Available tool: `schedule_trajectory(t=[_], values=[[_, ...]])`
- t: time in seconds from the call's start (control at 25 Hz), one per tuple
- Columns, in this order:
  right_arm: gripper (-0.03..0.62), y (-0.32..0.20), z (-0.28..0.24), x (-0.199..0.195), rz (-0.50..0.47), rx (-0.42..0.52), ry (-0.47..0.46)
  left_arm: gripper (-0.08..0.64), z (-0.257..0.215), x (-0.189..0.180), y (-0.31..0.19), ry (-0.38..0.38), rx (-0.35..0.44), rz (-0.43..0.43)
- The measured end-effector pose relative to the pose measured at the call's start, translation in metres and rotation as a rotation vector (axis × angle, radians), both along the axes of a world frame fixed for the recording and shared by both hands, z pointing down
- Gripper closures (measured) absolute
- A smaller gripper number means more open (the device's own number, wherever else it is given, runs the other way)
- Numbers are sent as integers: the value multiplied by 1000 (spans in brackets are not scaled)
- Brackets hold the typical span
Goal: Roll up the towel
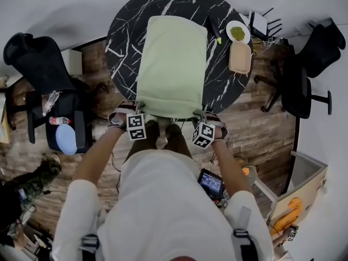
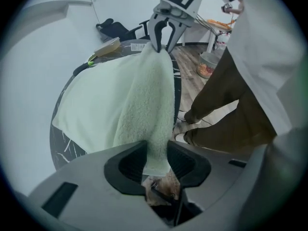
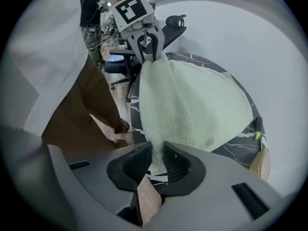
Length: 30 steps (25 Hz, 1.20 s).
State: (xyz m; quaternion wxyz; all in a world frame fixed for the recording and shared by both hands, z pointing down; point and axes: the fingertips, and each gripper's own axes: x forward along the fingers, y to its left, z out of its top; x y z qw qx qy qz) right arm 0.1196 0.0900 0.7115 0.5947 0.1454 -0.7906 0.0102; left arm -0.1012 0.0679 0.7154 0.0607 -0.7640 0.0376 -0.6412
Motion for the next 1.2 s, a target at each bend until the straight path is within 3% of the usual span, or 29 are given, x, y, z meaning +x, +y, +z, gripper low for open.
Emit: schedule_trajectory(t=[0.16,0.44,0.68,0.8,1.0,1.2], values=[[557,-1,-3,0,55,-41,-30,537,-4,-3,2,25,-32,-44],[569,24,-17,-1,76,-131,-81,540,-14,-7,21,45,-77,-54],[569,65,-41,2,78,-354,-145,540,-36,-6,65,69,-242,-21],[569,61,-53,4,170,-453,-238,538,-46,-7,66,77,-322,-39],[566,3,-54,10,353,-458,-346,535,-44,-5,24,87,-363,-133],[566,-45,-41,13,421,-402,-301,534,-35,-1,-27,77,-319,-203]])
